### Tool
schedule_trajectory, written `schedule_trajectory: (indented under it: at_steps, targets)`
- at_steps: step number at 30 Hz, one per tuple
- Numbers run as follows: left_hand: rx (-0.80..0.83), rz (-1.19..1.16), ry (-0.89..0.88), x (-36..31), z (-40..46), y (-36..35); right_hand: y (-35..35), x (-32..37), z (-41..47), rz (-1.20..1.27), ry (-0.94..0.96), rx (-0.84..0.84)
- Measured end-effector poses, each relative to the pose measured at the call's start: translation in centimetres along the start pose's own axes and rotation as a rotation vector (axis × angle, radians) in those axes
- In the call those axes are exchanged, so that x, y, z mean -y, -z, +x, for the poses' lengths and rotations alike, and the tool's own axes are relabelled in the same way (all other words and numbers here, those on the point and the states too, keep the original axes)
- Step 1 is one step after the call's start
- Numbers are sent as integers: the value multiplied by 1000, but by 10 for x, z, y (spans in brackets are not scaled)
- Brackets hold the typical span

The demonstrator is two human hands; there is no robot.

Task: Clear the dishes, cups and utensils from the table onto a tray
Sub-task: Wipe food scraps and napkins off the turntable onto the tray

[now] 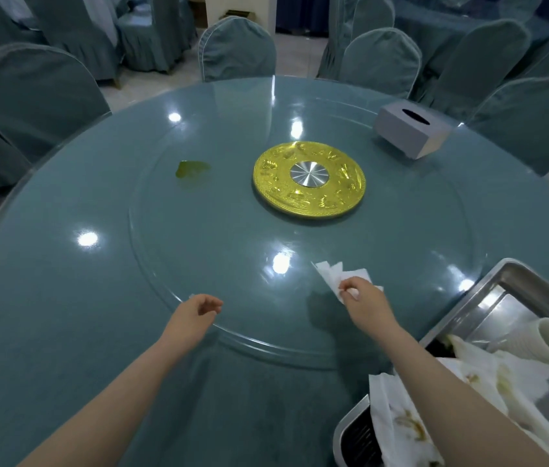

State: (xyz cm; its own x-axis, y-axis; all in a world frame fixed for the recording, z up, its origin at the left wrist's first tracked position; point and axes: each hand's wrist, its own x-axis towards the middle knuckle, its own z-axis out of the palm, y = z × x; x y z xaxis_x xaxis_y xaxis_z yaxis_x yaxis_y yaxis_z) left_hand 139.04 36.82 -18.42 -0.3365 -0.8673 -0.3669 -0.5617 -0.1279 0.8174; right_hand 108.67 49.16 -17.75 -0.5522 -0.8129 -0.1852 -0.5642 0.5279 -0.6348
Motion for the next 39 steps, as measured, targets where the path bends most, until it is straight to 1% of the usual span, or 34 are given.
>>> schedule_trajectory:
  at_steps: [2,4,5,6,8,10,11,13,15,17,19,20,22,24,25,27,30,32,34,35,37,39]
  targets:
    - [-4,13,-9,3,3,0,-16,13,-5,52,30,39]
    - [-15,53,-35,5,4,0,-31,23,-10,32,95,94]
    - [-30,113,-64,6,5,0,-38,26,-13,9,129,130]
    - [-52,213,-103,9,7,0,-43,26,-16,-42,155,174]
    - [-73,495,-141,12,11,3,-51,15,-19,-212,208,234]
    - [-47,764,-82,13,13,6,-48,-3,-21,-371,248,250]
    - [-15,850,-53,14,12,4,-43,-12,-20,-395,233,241]
    - [61,947,-40,15,7,-4,-31,-23,-15,-408,166,184]
    - [140,1062,-104,17,-2,-14,-21,-22,-7,-372,63,82]
    - [212,1160,-206,19,-7,-18,-18,-11,-3,-325,-17,7]
    - [281,1151,-303,15,-6,-18,-25,0,-4,-311,-17,1]
    - [314,1091,-342,11,-6,-19,-32,6,-6,-293,7,8]
    - [342,892,-411,4,-7,-23,-48,18,-15,-242,74,31]
    - [295,717,-469,3,-10,-26,-60,23,-22,-244,131,53]
    - [250,669,-475,6,-11,-27,-63,22,-24,-262,134,62]
    - [141,649,-446,12,-7,-21,-61,14,-25,-301,82,56]
    - [5,703,-333,18,6,-2,-48,2,-22,-292,-34,-51]
    - [-56,732,-230,20,19,13,-42,-1,-18,-253,-103,-117]
    - [-85,741,-133,22,32,26,-39,-1,-16,-235,-131,-125]
    - [-86,734,-92,21,39,32,-38,1,-16,-230,-108,-126]
    - [-78,685,-40,21,54,41,-40,6,-19,-180,1,-126]
    - [-70,638,-34,22,67,47,-44,13,-19,-89,90,-117]
